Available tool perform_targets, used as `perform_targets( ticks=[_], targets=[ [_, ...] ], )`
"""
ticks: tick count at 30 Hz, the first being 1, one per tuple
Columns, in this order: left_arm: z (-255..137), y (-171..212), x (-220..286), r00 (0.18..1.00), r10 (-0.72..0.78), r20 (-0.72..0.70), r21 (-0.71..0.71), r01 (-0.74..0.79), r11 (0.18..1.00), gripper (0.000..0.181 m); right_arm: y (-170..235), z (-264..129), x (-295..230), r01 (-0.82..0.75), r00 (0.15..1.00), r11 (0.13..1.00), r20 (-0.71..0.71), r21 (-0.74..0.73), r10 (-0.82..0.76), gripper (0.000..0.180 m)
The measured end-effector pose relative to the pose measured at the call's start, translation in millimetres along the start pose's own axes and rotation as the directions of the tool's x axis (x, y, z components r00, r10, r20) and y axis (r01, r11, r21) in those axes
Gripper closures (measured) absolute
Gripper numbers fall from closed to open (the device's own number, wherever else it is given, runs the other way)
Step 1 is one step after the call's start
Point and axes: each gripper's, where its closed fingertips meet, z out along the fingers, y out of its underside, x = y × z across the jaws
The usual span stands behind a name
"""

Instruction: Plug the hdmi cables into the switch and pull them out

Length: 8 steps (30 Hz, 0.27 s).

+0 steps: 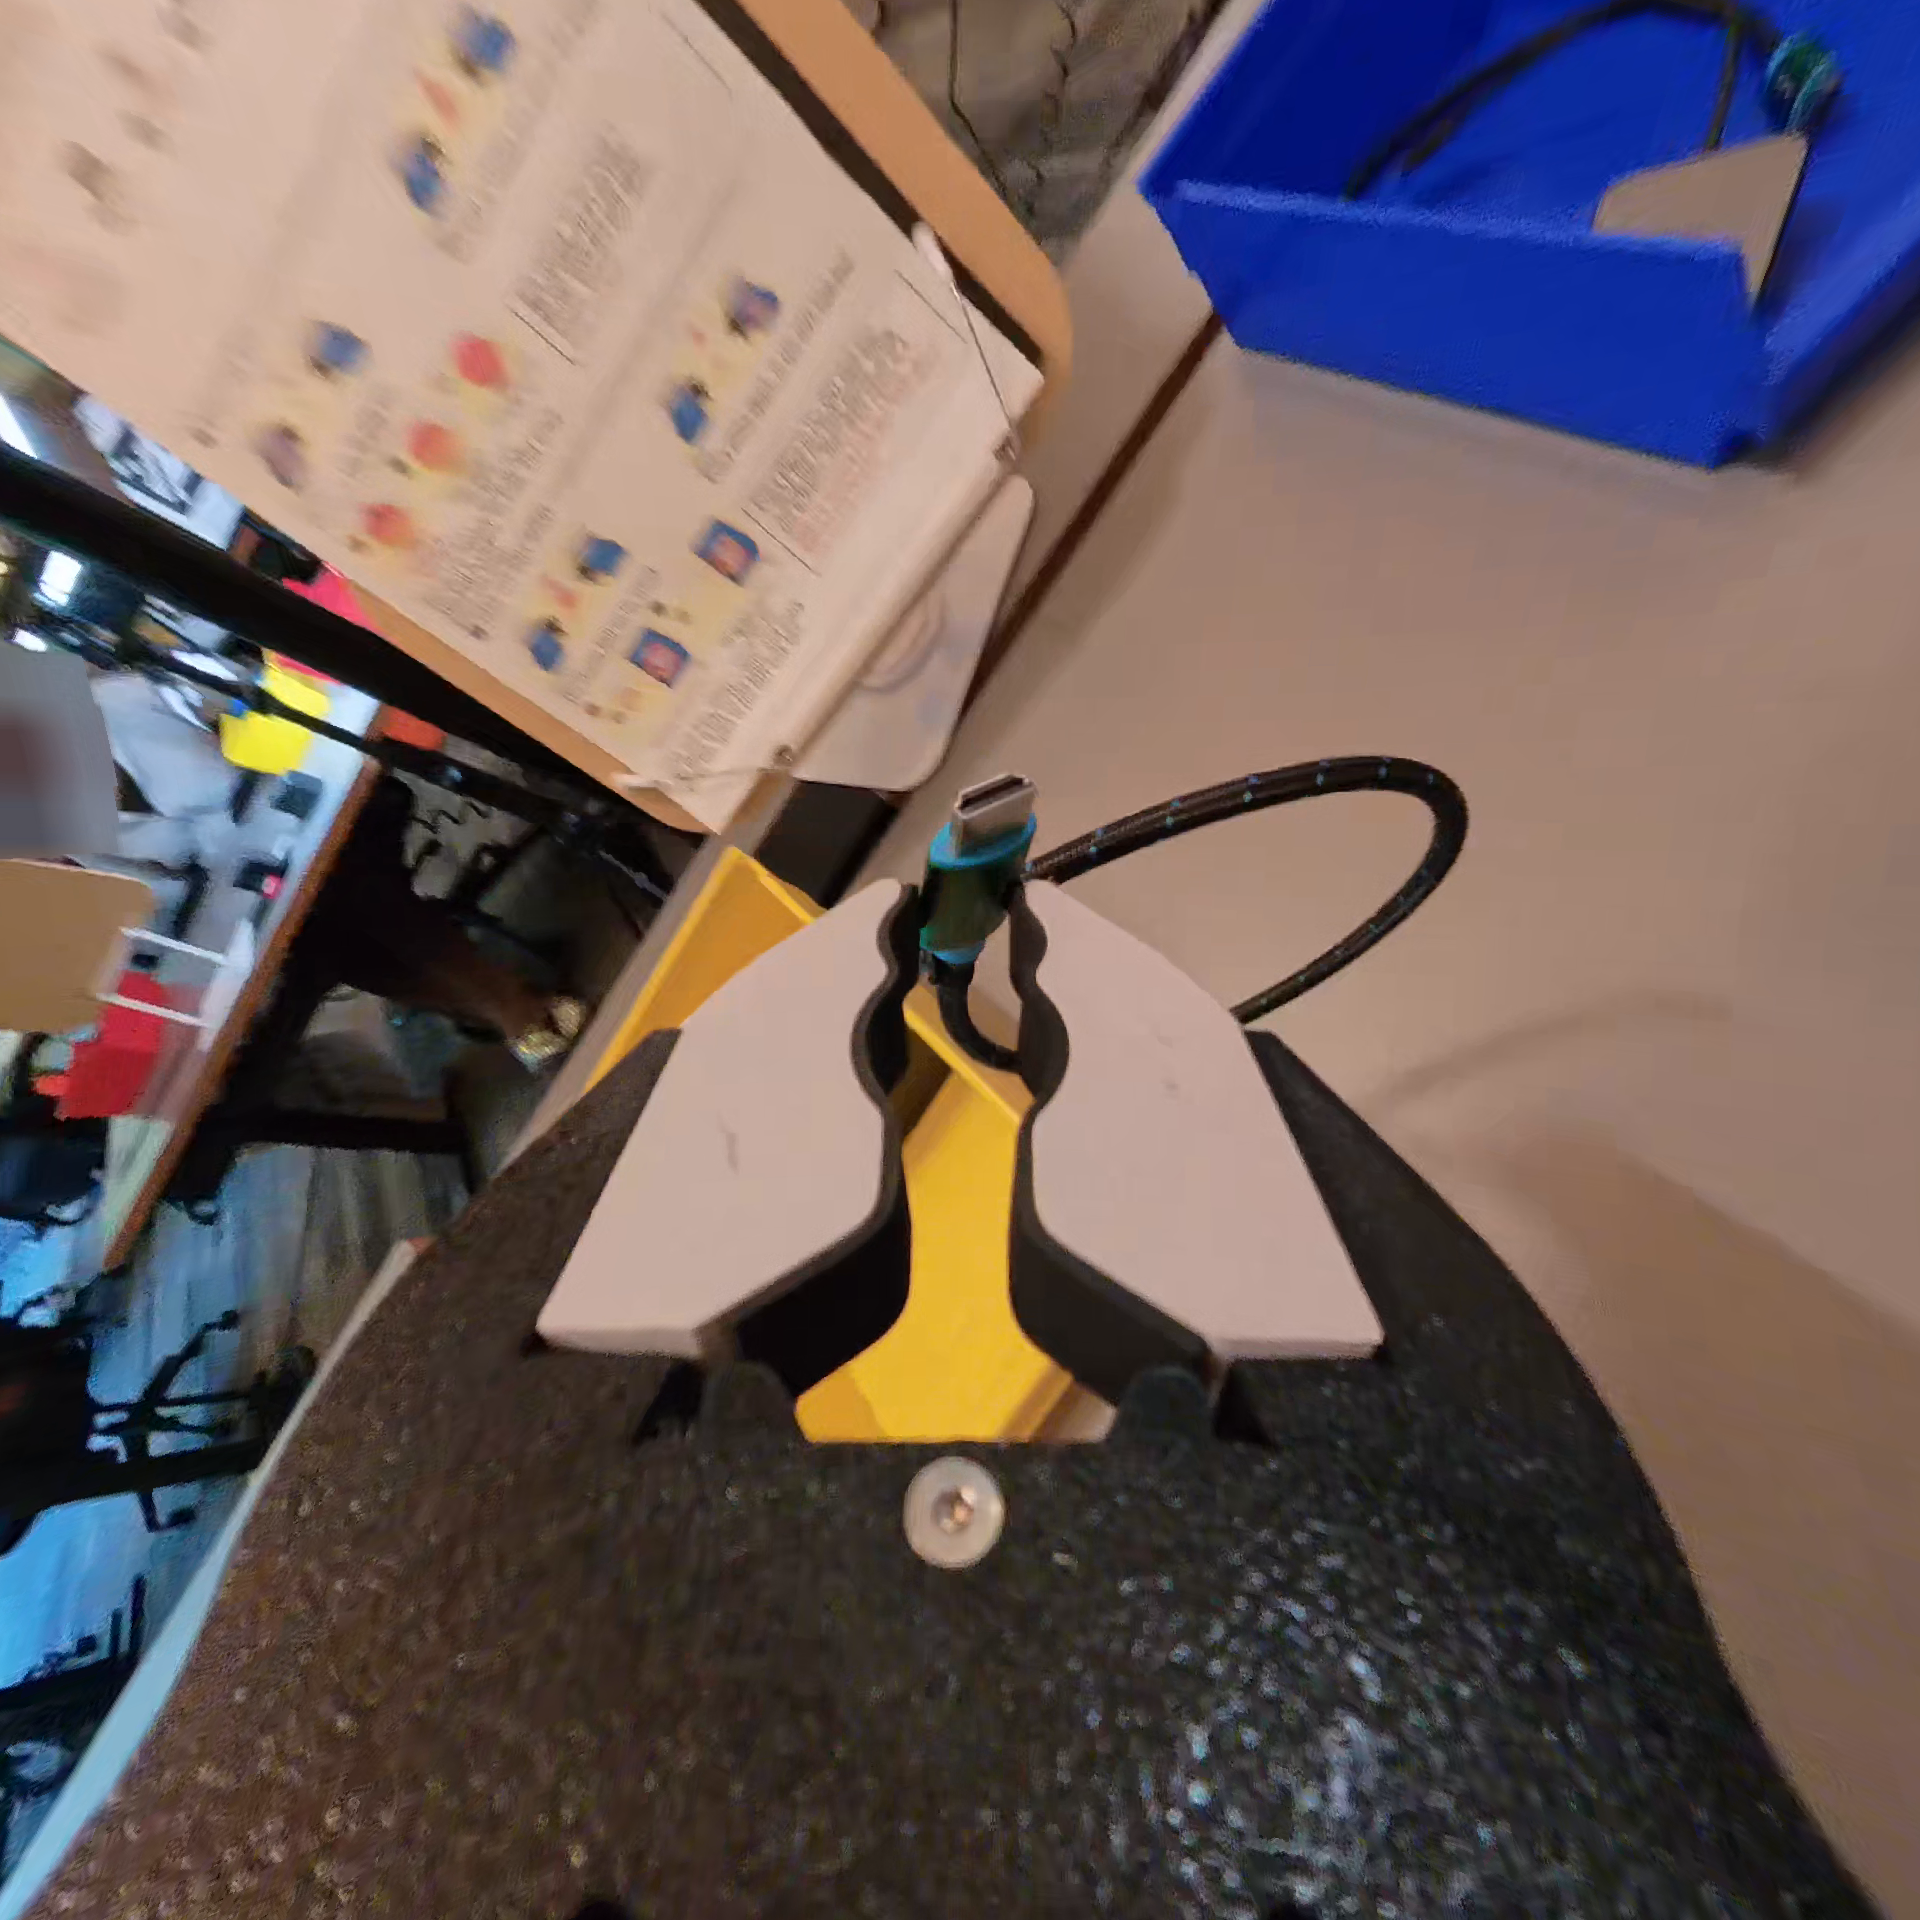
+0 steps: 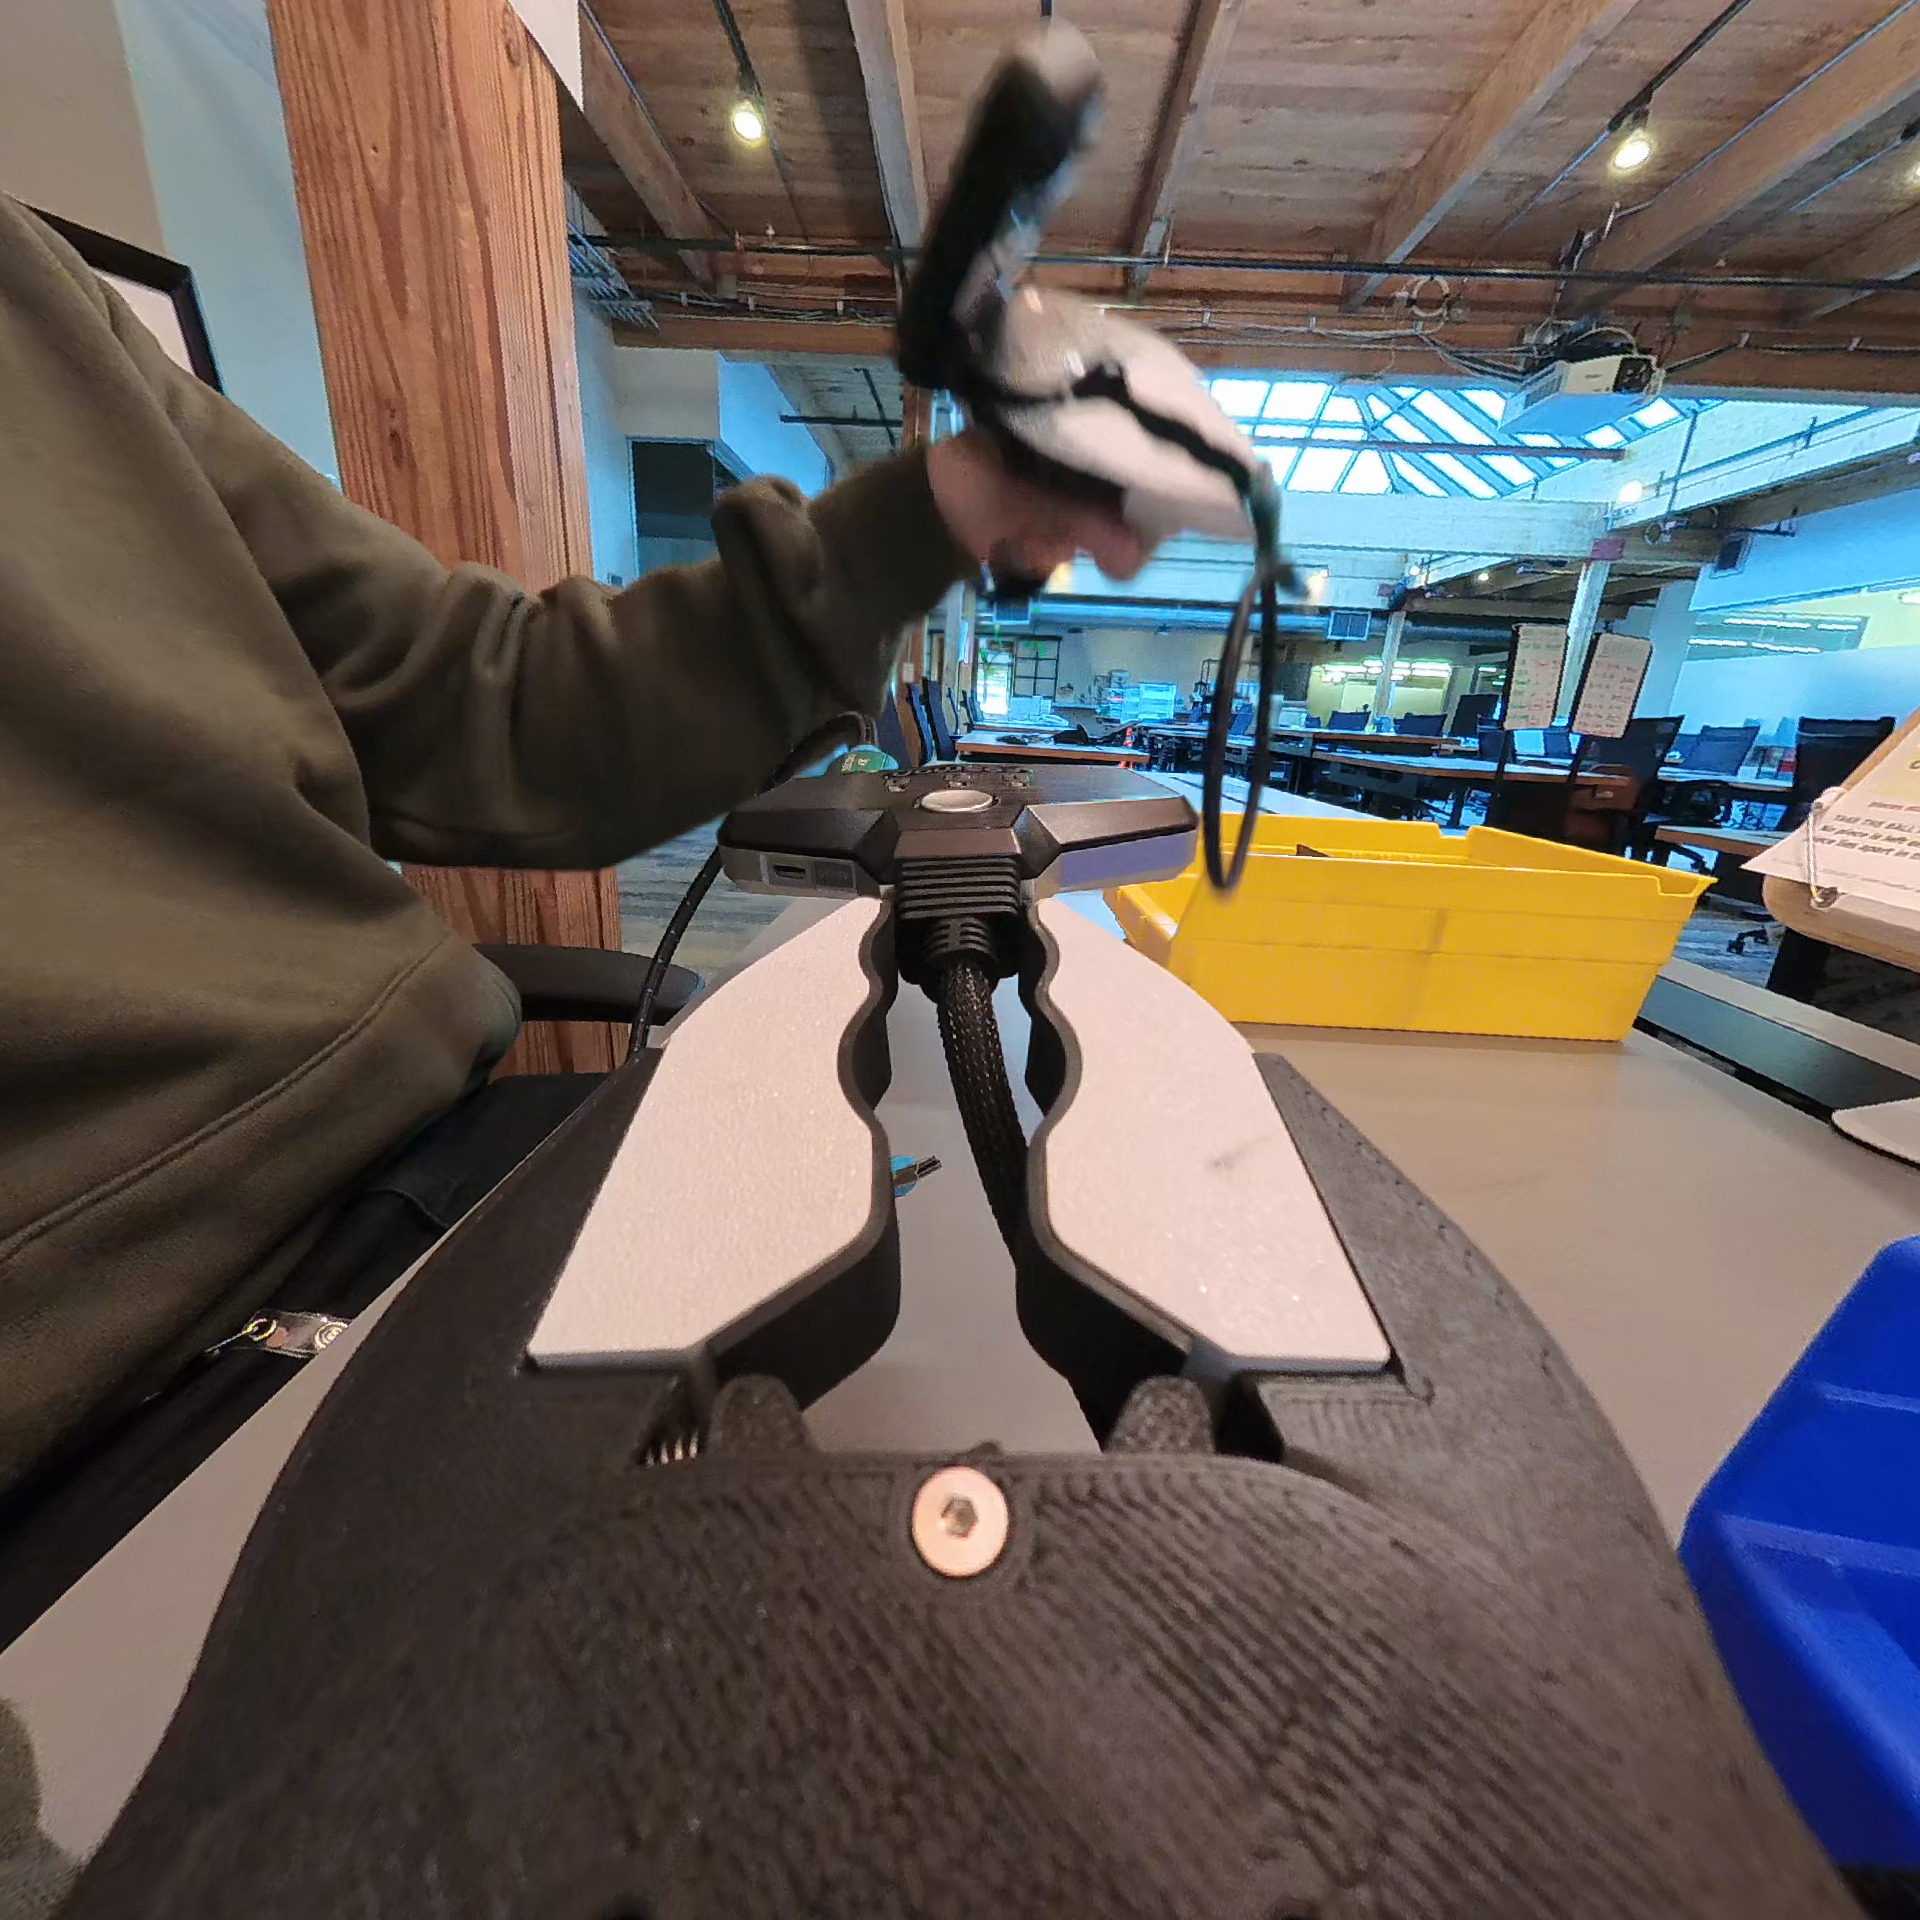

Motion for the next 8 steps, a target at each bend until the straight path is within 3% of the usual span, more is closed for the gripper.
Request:
perform_targets(
  ticks=[1, 5, 8],
  targets=[
    [-12.8, -9.0, -5.4, 1.0, 0.0, 0.003, 0.033, 0.0, 0.999, 0.166, 0.0, 0.1, -0.1, 0.0, 1.0, 1.0, 0.0, -0.001, 0.0, 0.157],
    [-57.5, -45.3, -8.9, 0.999, -0.023, -0.031, 0.177, 0.028, 0.984, 0.17, 0.1, 0.1, -0.3, 0.0, 1.0, 1.0, 0.001, -0.001, 0.0, 0.157],
    [-58.8, -36.2, 7.5, 0.995, 0.038, -0.089, 0.093, -0.03, 0.995, 0.171, -0.2, -0.1, -0.7, 0.003, 1.0, 1.0, 0.002, 0.002, -0.003, 0.157]
  ],
)
